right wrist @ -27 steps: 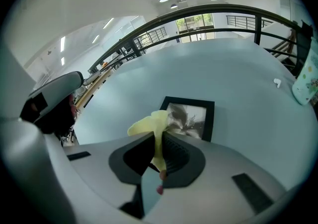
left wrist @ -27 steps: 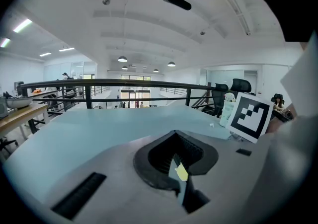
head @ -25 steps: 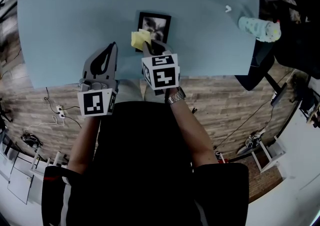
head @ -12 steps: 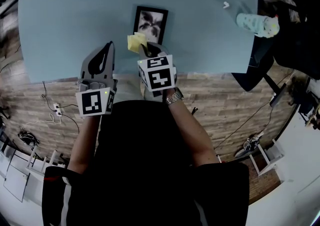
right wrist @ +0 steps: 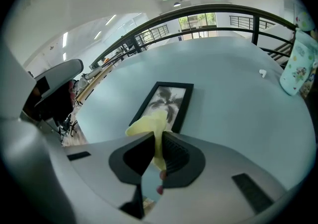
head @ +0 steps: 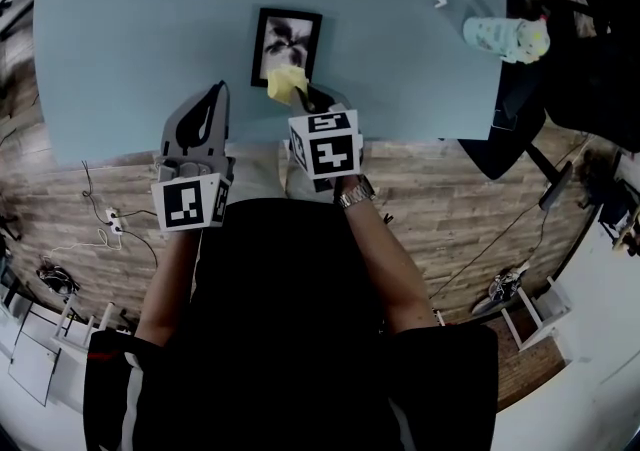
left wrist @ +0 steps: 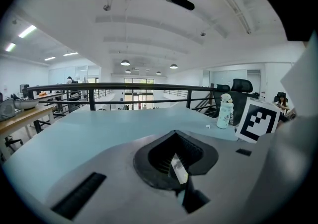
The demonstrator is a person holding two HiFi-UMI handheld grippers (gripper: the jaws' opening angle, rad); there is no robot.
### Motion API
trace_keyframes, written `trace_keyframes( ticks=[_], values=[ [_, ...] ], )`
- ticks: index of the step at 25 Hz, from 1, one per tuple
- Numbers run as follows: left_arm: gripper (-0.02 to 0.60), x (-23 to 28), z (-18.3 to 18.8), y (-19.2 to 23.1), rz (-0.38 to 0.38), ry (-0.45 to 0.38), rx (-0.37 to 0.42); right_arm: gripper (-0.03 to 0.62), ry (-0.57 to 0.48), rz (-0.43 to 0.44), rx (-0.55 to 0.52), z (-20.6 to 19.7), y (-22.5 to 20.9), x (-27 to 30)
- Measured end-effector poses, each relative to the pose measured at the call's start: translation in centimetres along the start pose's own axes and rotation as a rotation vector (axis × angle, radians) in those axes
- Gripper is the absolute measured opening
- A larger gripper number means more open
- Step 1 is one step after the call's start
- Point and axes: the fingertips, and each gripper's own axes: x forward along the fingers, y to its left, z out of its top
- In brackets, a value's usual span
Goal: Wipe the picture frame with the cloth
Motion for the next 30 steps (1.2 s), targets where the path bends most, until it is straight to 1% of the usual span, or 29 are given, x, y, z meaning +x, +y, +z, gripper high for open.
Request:
trace_keyframes(
  ticks=[7, 12, 30],
  values=[
    [0.000, 0.4, 0.3, -1.6, -0.021, -0.002, 0.011, 0.035, -0.003, -0.026, 0.032, -1.0, -1.9, -1.2],
    [0.000, 1.2, 0.7, -2.4, -0.042, -0.005, 0.019, 0.035, -0.008, -0.031, 0.046, -0.7, -2.5, -1.3],
    [0.000, 5.2, 1.4, -0.9, -0.050, 0.031, 0.017, 0.037, -0.027, -0.058, 0.087, 4.6, -6.0, 0.3]
  ],
)
